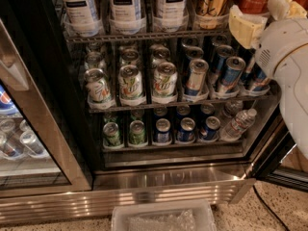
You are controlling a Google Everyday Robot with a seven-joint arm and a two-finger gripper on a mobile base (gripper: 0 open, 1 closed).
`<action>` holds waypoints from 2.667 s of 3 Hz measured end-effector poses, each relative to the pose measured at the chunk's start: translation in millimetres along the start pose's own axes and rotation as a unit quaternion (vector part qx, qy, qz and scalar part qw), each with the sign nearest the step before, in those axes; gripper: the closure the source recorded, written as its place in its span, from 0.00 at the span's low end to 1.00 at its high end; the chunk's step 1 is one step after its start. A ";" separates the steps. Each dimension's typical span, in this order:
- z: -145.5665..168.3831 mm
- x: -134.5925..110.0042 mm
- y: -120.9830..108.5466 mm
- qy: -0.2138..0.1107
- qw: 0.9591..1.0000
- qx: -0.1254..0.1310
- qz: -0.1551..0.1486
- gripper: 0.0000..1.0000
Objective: Pick coke can from top shelf of fridge
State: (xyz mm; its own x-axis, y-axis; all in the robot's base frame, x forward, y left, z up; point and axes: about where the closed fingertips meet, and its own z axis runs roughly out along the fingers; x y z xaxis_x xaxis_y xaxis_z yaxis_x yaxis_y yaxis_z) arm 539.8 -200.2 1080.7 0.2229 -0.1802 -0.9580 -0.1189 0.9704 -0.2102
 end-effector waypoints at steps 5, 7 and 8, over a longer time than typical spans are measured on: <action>12.7 -1.5 -16.5 -0.019 0.998 0.058 -0.022 0.45; 31.6 -13.7 -24.2 -0.033 0.997 0.067 -0.030 0.46; 41.7 -14.6 -27.2 -0.030 0.996 0.072 -0.040 0.48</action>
Offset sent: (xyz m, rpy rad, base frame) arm 0.0055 -0.0105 -0.0102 -0.0087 -0.0158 -0.0882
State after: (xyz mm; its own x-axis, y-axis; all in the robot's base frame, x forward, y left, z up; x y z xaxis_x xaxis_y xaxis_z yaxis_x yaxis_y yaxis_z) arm 580.1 -217.3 1108.5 0.2834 -0.2515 -0.9254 0.0414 0.9673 -0.2503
